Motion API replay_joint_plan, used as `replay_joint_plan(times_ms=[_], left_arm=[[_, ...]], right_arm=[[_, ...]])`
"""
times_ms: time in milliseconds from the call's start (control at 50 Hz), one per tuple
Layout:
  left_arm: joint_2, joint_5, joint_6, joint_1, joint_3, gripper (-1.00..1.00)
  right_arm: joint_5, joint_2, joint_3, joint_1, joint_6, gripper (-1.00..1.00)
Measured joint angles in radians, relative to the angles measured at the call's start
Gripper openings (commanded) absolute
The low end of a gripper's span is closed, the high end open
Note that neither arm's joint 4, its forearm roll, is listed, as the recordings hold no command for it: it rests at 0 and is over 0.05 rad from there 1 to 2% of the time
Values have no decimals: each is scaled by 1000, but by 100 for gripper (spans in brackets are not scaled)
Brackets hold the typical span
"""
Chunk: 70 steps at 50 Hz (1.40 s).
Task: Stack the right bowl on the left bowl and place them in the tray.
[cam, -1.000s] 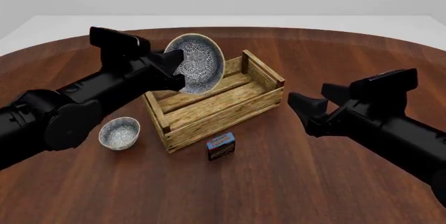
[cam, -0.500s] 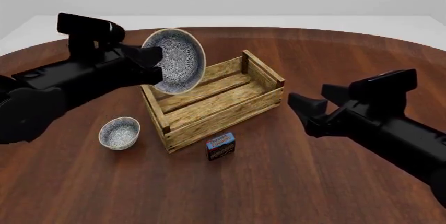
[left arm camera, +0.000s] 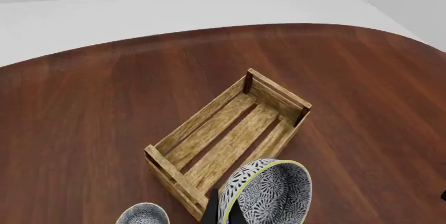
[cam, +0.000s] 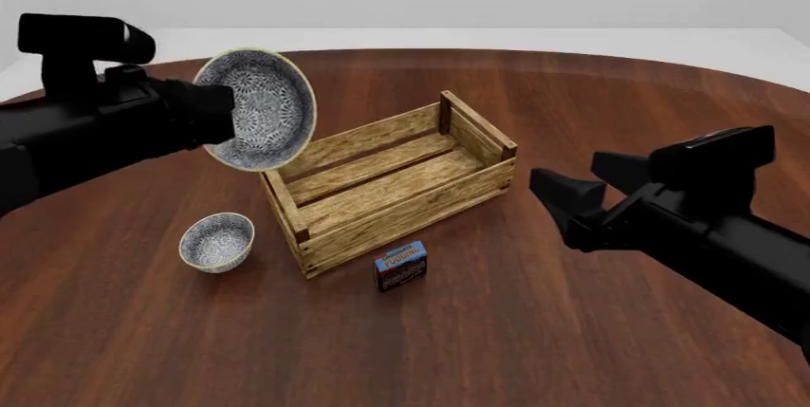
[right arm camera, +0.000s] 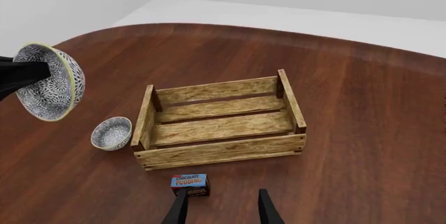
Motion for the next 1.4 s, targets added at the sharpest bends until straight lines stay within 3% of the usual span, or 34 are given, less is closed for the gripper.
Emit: replay_joint_plan(times_ms=[480, 1060, 1400], left_arm=[[-100, -7, -22, 146, 64, -100], [-115, -18, -27, 186, 78, -100], [-41, 55, -30, 238, 23, -100]], right_arm=[[2, -6, 3, -1, -3, 100], [1, -6, 4, 0, -4, 100], [1, -6, 5, 1, -4, 100]])
